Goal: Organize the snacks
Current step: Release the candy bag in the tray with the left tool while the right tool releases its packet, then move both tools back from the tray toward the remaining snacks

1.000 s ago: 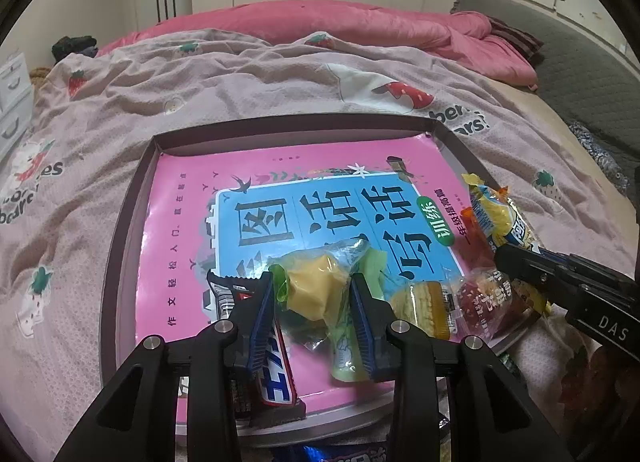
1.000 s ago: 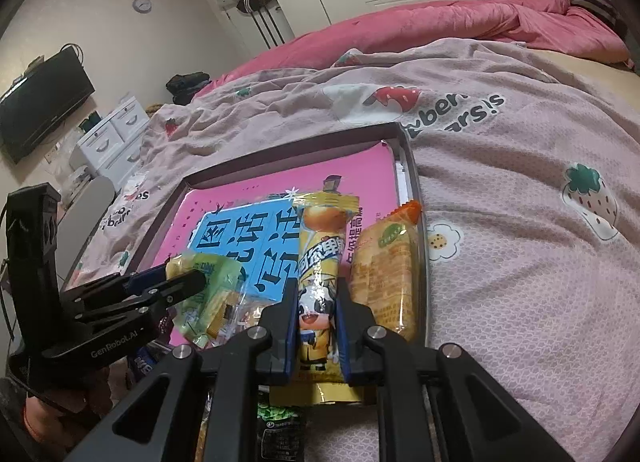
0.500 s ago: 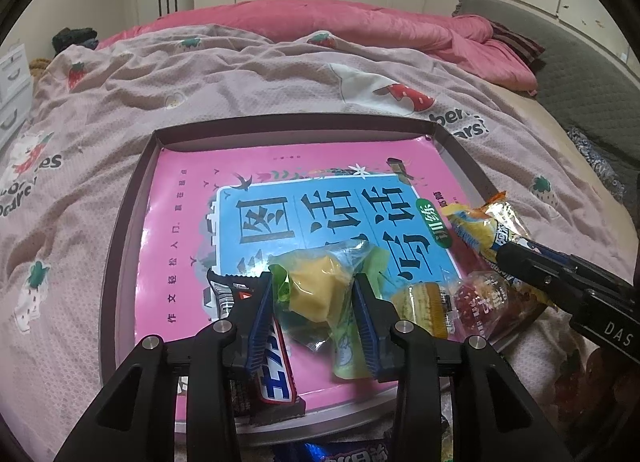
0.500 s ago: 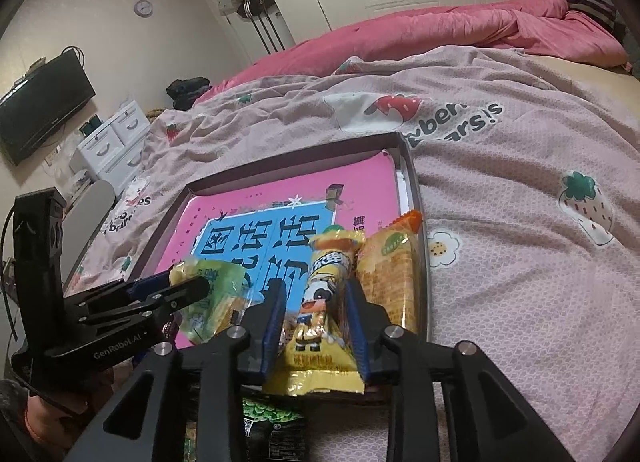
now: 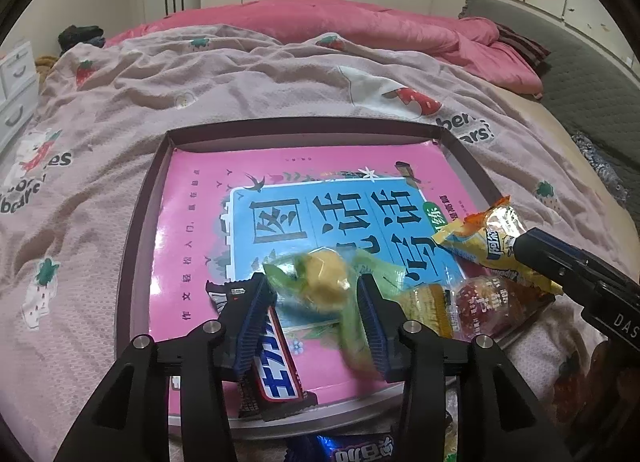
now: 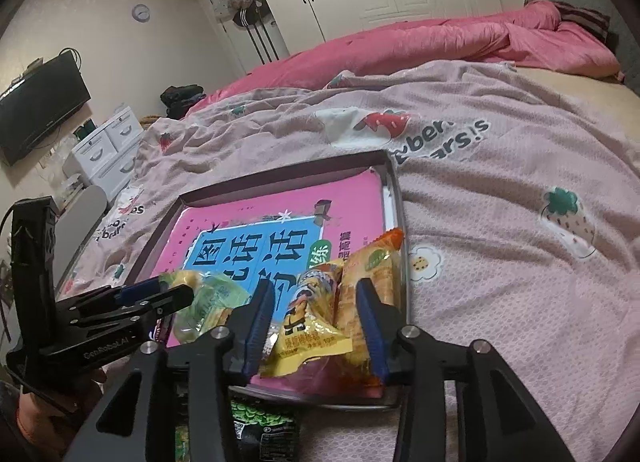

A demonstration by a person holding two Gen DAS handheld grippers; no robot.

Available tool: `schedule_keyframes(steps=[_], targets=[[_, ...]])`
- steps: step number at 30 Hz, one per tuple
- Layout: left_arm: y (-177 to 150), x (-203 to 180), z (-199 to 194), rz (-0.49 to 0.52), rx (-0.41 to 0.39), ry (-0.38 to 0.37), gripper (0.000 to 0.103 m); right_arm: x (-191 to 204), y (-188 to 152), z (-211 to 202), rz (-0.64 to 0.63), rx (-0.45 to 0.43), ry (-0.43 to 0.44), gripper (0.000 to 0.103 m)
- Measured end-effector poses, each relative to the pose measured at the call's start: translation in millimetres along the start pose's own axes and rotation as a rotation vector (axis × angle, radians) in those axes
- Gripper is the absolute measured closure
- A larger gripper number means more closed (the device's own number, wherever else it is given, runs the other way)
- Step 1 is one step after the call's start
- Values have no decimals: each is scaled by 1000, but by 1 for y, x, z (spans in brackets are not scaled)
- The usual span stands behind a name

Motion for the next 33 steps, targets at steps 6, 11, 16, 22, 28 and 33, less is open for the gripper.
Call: schedule_keyframes(steps=[6,11,16,22,28,33], targets=[[2,6,-6,-12,-6,10,44,-1,2,-3,-2,-16,-4,56],[7,14,-17,-25,-36,20,38,2,6,-11,-10,-46,11,53],[10,20,-26,-39,-53,27,34,6,10,-20,-27,-87,17,49],[14,29,-43,-60,-78,35,33,8,10,-24,-25,-90,17,48],[15,31,-57,-66,-93,51,26,13,8,-33,-45,-106,37,48],[14,32,-71,-63,-105,53,26,19,0,-38,-72,-98,37,44]])
Point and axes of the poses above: each gripper's, at about its wrist camera, not at the fingertips, and z roughly the way its jaws point, x to its left, y to its top, the point moved 5 cm from there along z, roughly the way its jaws point, and after that the axes turned 13 degrees about z, right-handed, at the moved point
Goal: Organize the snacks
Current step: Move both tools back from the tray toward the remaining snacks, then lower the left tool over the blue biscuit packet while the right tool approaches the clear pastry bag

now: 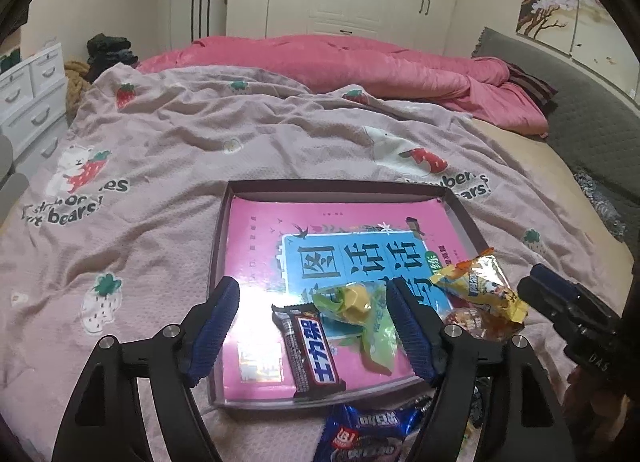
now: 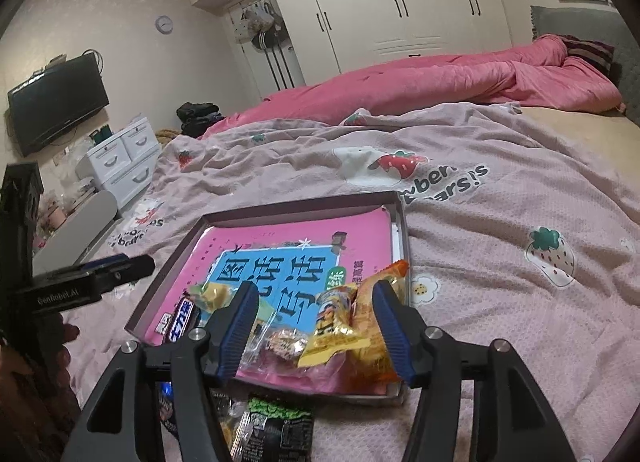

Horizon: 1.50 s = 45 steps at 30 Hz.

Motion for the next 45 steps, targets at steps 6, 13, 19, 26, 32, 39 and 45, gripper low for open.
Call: schedule_keyframes(steps=[6,13,19,26,32,39,45], targets=[[-5,-1,-13,8,2,-2,25,9,-7,-11,-33,0,3,43],[-17,-6,-24,18,14,-14,24,16,-18,-26,-45,9,11,42],[-26,-12,-32,35,27,-13,24,25,-29,-36,-62,22,12,42],[-35,-18,-40,41,43,-29,24,40,-42,-45,-105,31,10,41],[-44,-22,-44,58,63,-29,24,47,-55,-49,-98,64,14,37],[-56,-26,-44,70,101,-45,24,43,-79,-50,-10,151,1,36],[-68,-31,-38,68,139,-81,24,38,-106,-48,105,242,-22,36]])
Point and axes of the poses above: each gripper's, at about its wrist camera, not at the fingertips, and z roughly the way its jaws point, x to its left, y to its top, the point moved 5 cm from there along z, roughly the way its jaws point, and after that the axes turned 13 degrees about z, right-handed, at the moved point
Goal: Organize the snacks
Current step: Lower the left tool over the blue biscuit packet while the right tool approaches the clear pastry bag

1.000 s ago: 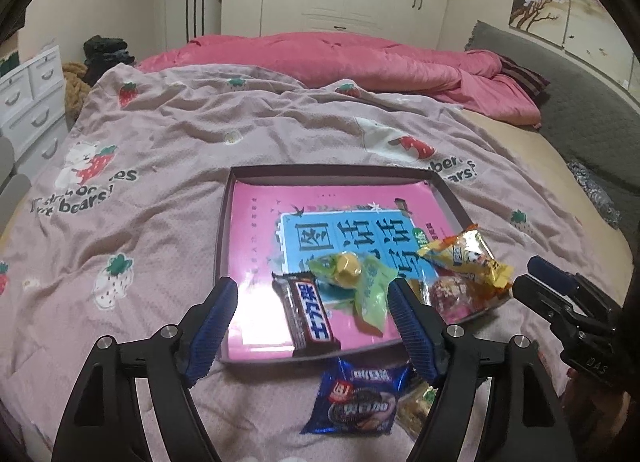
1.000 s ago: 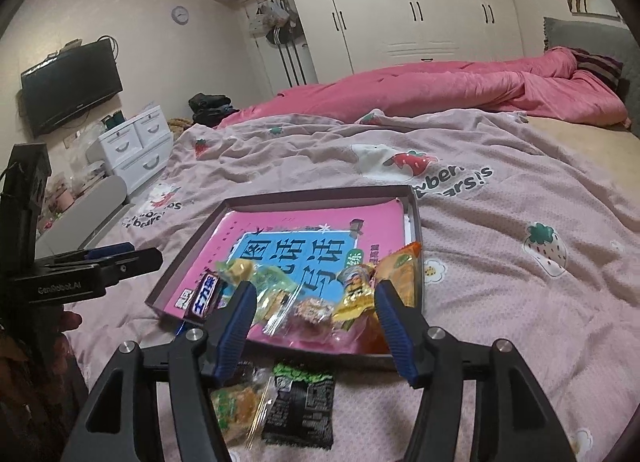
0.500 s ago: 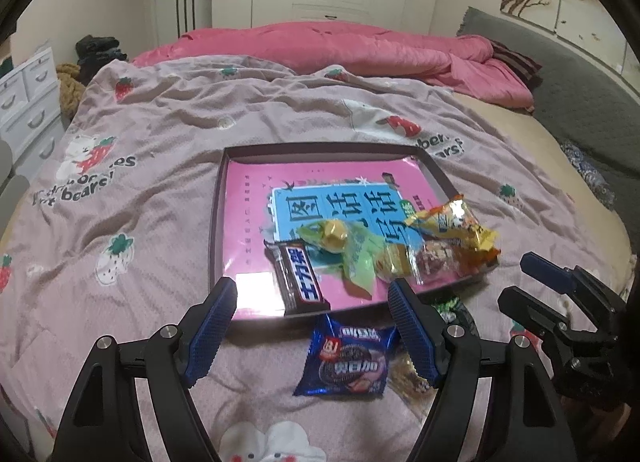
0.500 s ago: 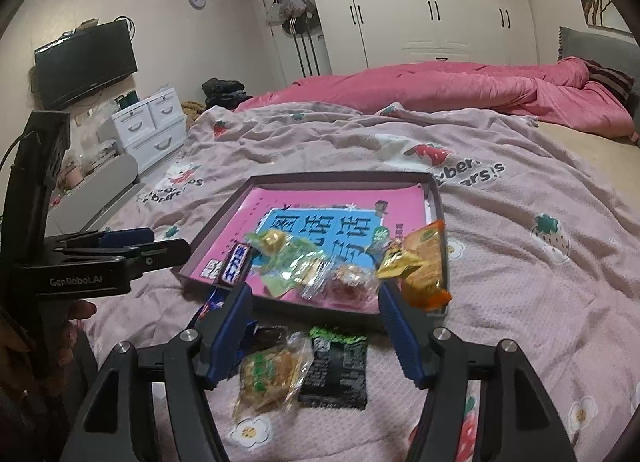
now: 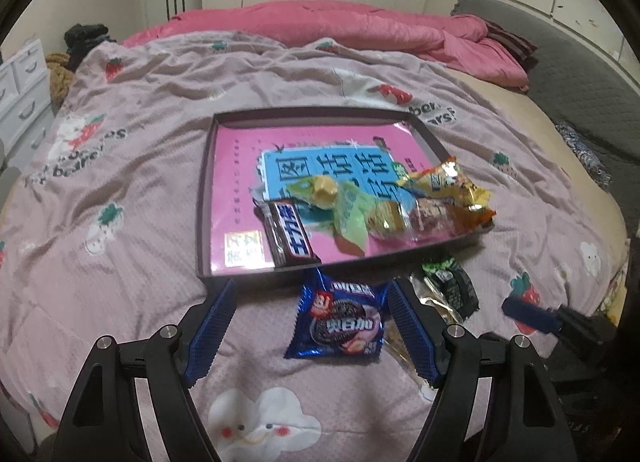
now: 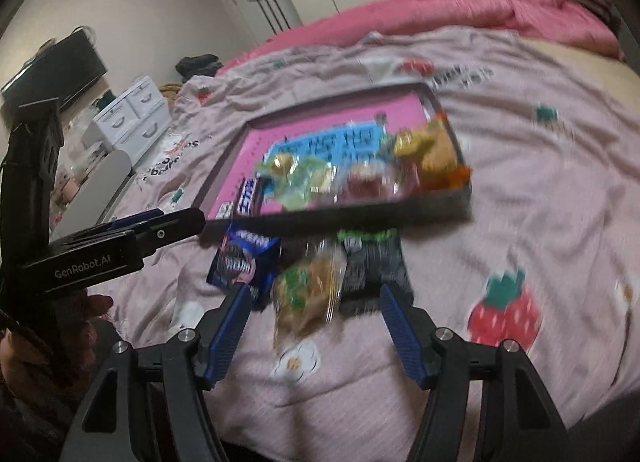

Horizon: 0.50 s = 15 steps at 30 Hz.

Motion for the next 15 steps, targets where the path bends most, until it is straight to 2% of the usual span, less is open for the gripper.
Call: schedule_keyframes(steps=[7,15], targets=[[-13,-9,16,-5,59,-46,24,8,-19,13,24,71,16,36],[-19,-14,28,3,93,-64,24,6,-23,25,43,94,11,36]])
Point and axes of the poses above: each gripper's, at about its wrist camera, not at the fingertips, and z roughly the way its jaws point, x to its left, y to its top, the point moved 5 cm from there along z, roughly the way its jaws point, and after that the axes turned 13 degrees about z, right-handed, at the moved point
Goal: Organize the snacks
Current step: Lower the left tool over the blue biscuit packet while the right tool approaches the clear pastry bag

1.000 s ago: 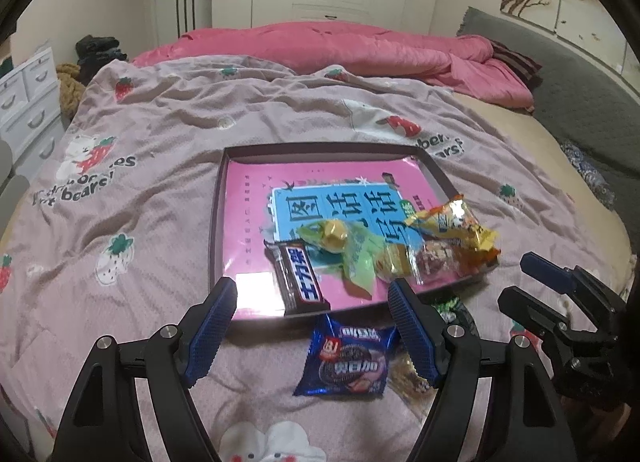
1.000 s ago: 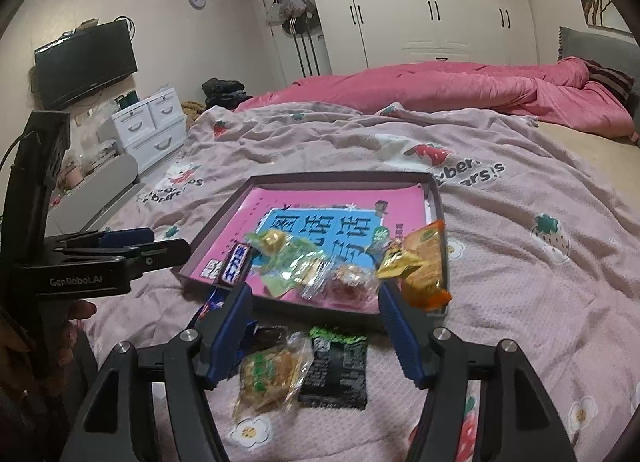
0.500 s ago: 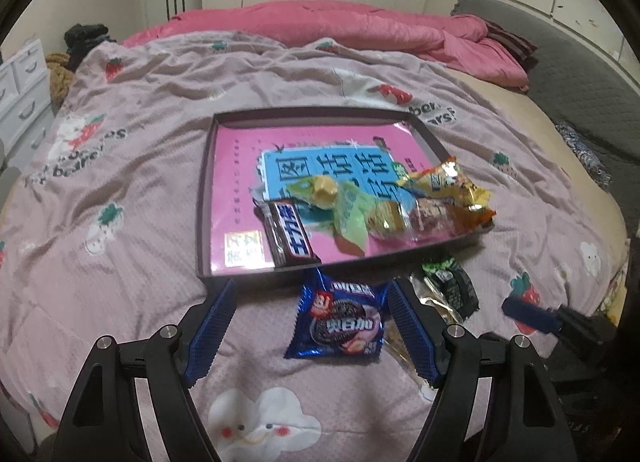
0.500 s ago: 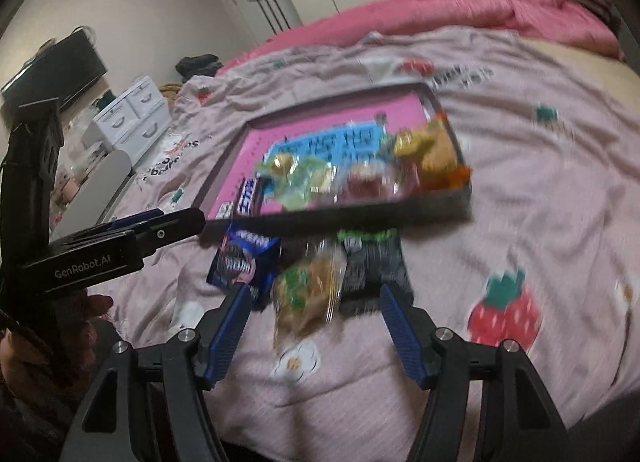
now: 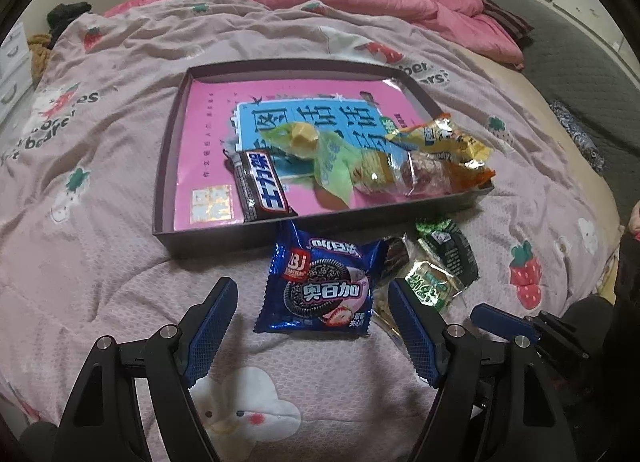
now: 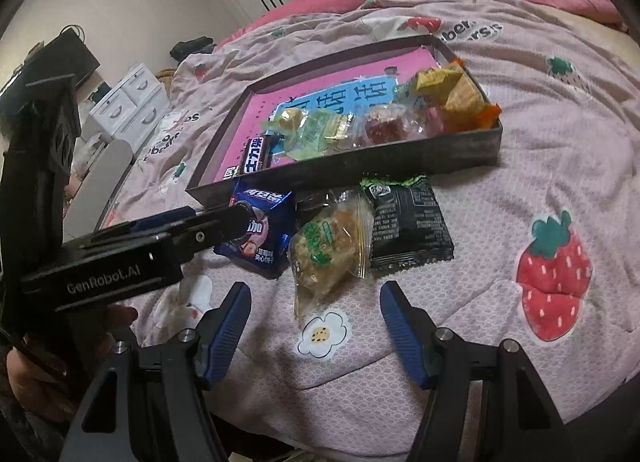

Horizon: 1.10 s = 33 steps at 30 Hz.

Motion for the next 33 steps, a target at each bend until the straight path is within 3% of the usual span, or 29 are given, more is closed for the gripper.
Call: schedule_keyframes(steps=[12,15,20,33], targets=[[0,0,21,-39,40,-24,24,1,5,21,23,4,36,39],[1,1,26,-44,50,-19,24,0,7,28,37,1,44,42],[-2,3,33,-49,71,-18,24,-4,14,37,27,-8,28,62],[-3,12,44,-84,81,-14,24,2,15,33,-59,-17,5,73]])
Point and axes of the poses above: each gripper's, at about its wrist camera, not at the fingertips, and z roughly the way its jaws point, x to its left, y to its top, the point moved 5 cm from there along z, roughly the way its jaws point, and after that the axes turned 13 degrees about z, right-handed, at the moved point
